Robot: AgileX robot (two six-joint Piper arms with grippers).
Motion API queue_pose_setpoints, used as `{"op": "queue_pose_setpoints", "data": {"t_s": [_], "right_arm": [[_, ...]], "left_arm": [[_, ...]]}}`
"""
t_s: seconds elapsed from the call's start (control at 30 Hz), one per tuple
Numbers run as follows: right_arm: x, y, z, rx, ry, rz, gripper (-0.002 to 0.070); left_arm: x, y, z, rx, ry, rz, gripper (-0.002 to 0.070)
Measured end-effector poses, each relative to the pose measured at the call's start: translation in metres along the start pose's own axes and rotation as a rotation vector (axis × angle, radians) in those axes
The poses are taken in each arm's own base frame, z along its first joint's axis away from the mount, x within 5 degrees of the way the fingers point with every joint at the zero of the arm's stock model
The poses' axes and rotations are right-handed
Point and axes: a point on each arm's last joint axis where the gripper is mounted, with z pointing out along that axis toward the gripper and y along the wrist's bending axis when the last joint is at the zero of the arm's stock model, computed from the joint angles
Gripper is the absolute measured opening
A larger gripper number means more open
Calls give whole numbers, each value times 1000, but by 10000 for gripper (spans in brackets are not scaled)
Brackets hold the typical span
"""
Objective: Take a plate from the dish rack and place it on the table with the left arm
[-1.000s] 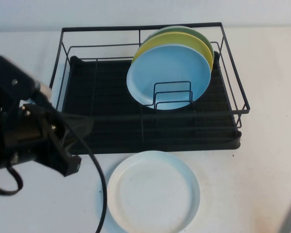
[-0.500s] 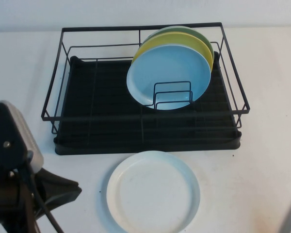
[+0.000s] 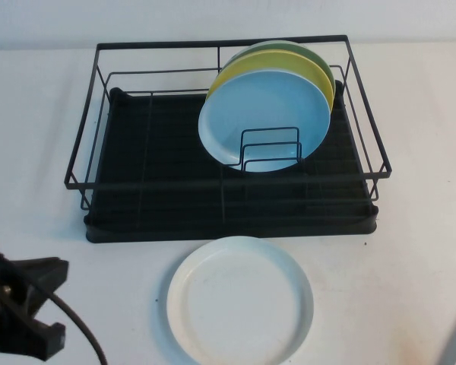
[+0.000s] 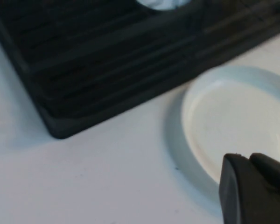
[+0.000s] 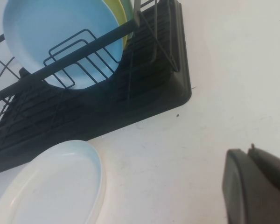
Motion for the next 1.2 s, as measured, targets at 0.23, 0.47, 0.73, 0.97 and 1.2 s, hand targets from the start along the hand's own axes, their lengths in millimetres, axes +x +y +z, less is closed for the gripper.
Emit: {"op": "queue_pose_setpoints", "data": {"t_s": [0.23, 0.47, 0.73, 0.97, 1.2], "right_arm": [[0, 0, 0, 0, 0, 0, -18], [0, 0, 0, 0, 0, 0, -18], [0, 0, 0, 0, 0, 0, -18], [0, 0, 0, 0, 0, 0, -18], [0, 0, 0, 0, 2, 0, -18]], "left_arm": [[70, 8, 12, -219, -240, -159, -1], [114, 3, 12, -275, -410, -68, -1], [127, 5, 3, -353, -385, -163, -1], [142, 4, -3, -408, -325, -192, -3], [145, 3, -2, -408, -295, -197, -3]]}}
